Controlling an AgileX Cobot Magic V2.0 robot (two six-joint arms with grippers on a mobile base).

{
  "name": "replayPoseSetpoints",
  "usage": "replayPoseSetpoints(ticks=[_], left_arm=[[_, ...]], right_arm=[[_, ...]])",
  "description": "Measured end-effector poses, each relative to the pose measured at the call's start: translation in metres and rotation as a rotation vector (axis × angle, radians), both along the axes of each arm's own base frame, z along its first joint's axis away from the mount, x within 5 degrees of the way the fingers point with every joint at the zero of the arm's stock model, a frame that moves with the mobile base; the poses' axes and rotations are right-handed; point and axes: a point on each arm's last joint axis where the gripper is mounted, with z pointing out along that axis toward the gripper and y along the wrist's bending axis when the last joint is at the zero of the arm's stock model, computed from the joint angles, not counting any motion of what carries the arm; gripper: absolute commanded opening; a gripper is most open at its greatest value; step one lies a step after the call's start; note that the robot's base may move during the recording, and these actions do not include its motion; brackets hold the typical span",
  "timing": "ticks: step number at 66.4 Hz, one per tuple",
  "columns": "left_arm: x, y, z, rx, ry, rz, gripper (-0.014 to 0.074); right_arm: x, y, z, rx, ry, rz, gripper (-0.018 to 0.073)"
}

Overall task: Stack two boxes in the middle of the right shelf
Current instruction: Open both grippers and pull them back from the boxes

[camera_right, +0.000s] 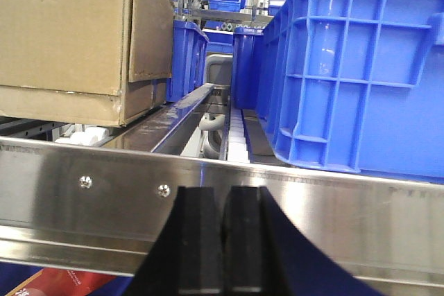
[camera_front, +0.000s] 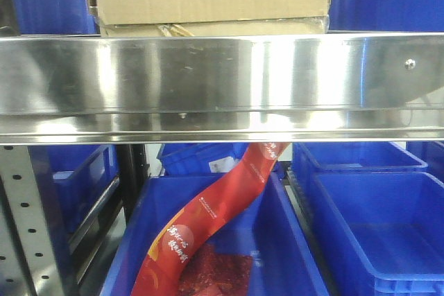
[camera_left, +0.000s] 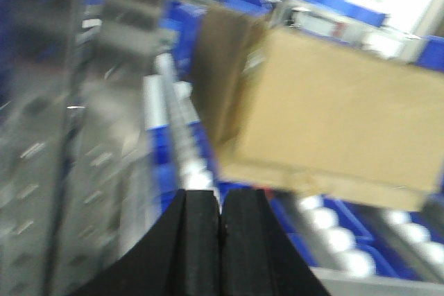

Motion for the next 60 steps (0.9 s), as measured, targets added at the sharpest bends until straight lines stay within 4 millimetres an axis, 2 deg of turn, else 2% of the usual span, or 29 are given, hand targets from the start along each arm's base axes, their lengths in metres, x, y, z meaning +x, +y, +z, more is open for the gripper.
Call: replayPoseSetpoints(ticks=[8,15,26,33,60], left_arm=[[-0.018,0.008,-0.036,-0.013,-0.017,0.067,-0.0111],[-0.03,0.012,-0.064,0.055,-0.036,0.122,-0.0111],[-0.042,0.014,-0.087,0.195,-0.108,0.144,-0.0111],[-0.042,0.013,-0.091,0.248,-0.111,0.131,-0.0111],[-0.042,0.013,-0.087,0.327,-0.163,0.13,-0.0111]], right_arm=[[0.0,0.0,0.0,0.0,0.0,0.0,-0.0162],[0.0,0.0,0.0,0.0,0.0,0.0,-0.0162],[0.0,0.0,0.0,0.0,0.0,0.0,-0.0162],[0.0,0.0,0.0,0.0,-0.001,0.0,-0.0162],[0.0,0.0,0.0,0.0,-0.001,0.0,-0.0162]])
